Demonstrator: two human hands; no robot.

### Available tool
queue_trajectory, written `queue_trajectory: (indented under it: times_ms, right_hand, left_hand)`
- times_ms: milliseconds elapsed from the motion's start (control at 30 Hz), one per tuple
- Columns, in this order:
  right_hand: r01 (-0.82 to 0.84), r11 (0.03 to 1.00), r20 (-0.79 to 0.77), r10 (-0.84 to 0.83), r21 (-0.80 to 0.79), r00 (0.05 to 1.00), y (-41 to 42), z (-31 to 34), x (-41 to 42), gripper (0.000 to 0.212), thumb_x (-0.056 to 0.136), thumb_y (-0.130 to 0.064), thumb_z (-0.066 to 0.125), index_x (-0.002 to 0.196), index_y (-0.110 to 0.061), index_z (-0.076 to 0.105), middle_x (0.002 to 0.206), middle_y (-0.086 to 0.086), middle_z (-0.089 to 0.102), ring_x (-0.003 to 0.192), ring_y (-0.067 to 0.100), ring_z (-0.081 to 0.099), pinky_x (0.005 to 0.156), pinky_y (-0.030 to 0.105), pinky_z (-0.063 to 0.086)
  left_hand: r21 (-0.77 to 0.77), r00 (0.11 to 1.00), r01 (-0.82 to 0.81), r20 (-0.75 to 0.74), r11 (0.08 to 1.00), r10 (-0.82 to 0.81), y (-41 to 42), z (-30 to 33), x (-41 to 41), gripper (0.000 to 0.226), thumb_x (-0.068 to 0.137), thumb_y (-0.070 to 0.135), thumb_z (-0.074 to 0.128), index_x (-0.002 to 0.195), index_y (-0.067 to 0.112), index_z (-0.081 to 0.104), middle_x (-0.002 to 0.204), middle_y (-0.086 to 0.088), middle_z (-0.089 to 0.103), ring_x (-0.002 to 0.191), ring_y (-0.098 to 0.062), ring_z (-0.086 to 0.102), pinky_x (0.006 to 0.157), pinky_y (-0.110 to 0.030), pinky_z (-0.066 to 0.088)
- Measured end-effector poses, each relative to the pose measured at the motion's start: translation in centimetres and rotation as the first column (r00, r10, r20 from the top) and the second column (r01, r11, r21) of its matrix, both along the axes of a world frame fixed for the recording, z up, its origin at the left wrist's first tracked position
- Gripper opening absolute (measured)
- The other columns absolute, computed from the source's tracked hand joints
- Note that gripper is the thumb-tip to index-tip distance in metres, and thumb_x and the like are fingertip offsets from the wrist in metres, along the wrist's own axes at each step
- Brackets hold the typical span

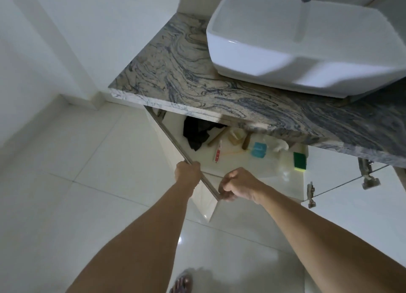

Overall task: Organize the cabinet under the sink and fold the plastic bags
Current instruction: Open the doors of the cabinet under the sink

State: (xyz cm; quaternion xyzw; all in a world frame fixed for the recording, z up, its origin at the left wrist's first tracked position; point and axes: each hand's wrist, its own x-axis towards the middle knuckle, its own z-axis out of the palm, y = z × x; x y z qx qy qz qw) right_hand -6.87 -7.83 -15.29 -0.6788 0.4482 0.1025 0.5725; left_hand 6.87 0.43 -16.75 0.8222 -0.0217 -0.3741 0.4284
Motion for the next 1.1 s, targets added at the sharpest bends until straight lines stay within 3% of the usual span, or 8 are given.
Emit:
queue_trajectory:
  times_ms: [133,267,467,533,667,833,967,1100]
  right_hand:
    - [-0.250,0.921,-0.073,0.239,-0.298,0.968,0.9,0.1,3.8,0.024,0.092,0.001,0.049,0.100,-0.007,0.071,0.102,0.008,0.073,0.091,0.021,0.070,0.080,0.031,0.057]
    - [-0.310,0.755,-0.041,0.353,-0.578,0.935,1.2,1.2,9.8,0.034,0.096,-0.008,0.050,0.126,-0.017,0.063,0.130,0.004,0.062,0.117,0.021,0.058,0.097,0.036,0.049]
    - [-0.526,0.517,-0.121,0.625,-0.676,0.771,3.1,1.5,17.9,0.064,0.088,0.009,0.044,0.146,-0.017,0.044,0.149,0.004,0.047,0.140,0.022,0.039,0.111,0.042,0.038]
    - [-0.574,0.400,-0.192,0.678,-0.714,0.710,3.8,1.0,20.1,0.060,0.091,0.004,0.048,0.146,-0.022,0.044,0.152,0.004,0.042,0.140,0.025,0.037,0.107,0.047,0.041]
    - [-0.657,0.175,-0.347,0.735,-0.733,0.583,5.2,0.6,23.1,0.033,0.098,-0.012,0.051,0.130,-0.014,0.061,0.156,0.004,0.037,0.147,0.022,0.025,0.111,0.046,0.037]
    - [-0.660,0.146,-0.385,0.712,-0.737,0.587,7.2,0.6,25.9,0.029,0.102,-0.021,0.050,0.125,-0.010,0.064,0.139,0.011,0.054,0.139,0.027,0.035,0.106,0.046,0.039]
    - [-0.622,0.143,-0.392,0.663,-0.770,0.638,8.6,0.3,27.8,0.024,0.101,-0.015,0.048,0.115,-0.020,0.068,0.122,0.002,0.062,0.123,0.029,0.049,0.088,0.044,0.054]
    - [-0.566,0.152,-0.353,0.644,-0.810,0.679,9.7,0.0,29.2,0.021,0.101,-0.017,0.048,0.110,-0.016,0.067,0.105,0.000,0.059,0.110,0.026,0.053,0.071,0.036,0.051]
  left_hand:
    - [0.023,0.991,0.116,0.069,0.993,-0.117,2.4,-0.2,1.4,0.018,0.090,0.019,0.053,0.089,0.002,0.060,0.074,-0.009,0.056,0.060,-0.022,0.050,0.054,-0.026,0.041]
    - [0.101,0.970,0.196,0.129,0.976,-0.208,4.7,-0.4,2.9,0.020,0.089,0.023,0.054,0.086,0.003,0.058,0.083,-0.017,0.060,0.070,-0.034,0.061,0.059,-0.037,0.049]
    - [0.171,0.952,0.278,0.082,0.945,-0.295,8.8,-0.2,7.2,0.023,0.084,0.012,0.049,0.093,-0.007,0.060,0.074,-0.012,0.052,0.066,-0.028,0.053,0.055,-0.025,0.037]
    - [0.221,0.945,0.286,0.099,0.932,-0.313,10.2,0.1,8.6,0.011,0.084,0.010,0.050,0.076,0.004,0.055,0.069,-0.005,0.050,0.062,-0.024,0.048,0.051,-0.024,0.036]
    - [0.261,0.951,0.229,0.147,0.938,-0.273,12.8,0.0,11.2,0.031,0.085,0.011,0.055,0.058,0.011,0.041,0.062,-0.008,0.046,0.057,-0.027,0.047,0.055,-0.024,0.034]
    - [0.342,0.941,0.157,0.234,0.927,-0.245,15.4,0.2,14.6,0.026,0.090,0.027,0.062,0.084,0.002,0.066,0.096,-0.020,0.069,0.092,-0.036,0.066,0.066,-0.031,0.046]
    - [0.438,0.915,0.081,0.322,0.895,-0.241,17.0,0.1,17.0,0.029,0.092,0.037,0.061,0.098,0.010,0.068,0.095,-0.012,0.069,0.090,-0.031,0.065,0.067,-0.031,0.044]
    - [0.498,0.885,0.053,0.378,0.865,-0.272,18.5,0.3,19.2,0.025,0.093,0.035,0.059,0.095,0.012,0.069,0.087,-0.010,0.067,0.085,-0.031,0.065,0.067,-0.031,0.046]
